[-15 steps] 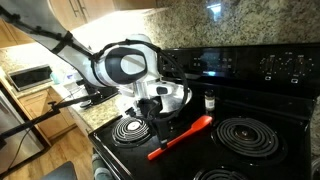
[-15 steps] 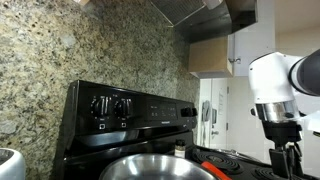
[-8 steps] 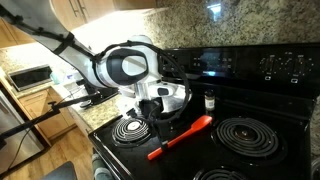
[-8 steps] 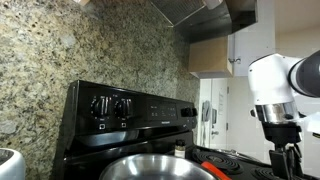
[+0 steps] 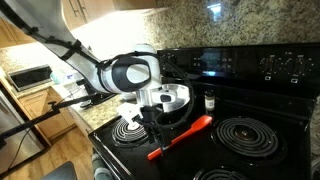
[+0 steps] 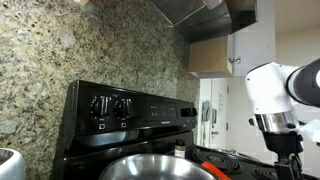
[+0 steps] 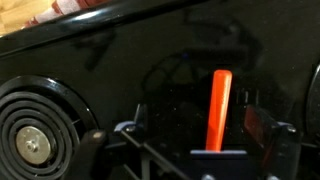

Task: Take the red spoon and mix the content in the pot

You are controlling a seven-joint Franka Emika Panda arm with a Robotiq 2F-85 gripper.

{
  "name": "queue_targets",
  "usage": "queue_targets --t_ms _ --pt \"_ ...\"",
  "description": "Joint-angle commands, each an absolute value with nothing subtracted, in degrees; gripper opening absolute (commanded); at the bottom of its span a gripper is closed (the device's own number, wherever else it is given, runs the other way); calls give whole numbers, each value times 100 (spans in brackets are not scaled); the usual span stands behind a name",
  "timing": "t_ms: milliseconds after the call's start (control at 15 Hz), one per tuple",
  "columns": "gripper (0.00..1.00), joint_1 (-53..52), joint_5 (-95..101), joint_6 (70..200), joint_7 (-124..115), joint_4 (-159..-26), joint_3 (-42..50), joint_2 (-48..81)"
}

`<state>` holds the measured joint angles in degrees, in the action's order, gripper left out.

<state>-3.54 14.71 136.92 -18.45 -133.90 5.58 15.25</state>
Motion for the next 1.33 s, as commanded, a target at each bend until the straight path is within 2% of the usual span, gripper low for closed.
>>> queue_targets --t_ms 0,1267 --pt "100 -368 1459 13527 -1761 -13220 471 1708" --pt "100 -383 1373 13525 -1418 -12330 431 2447"
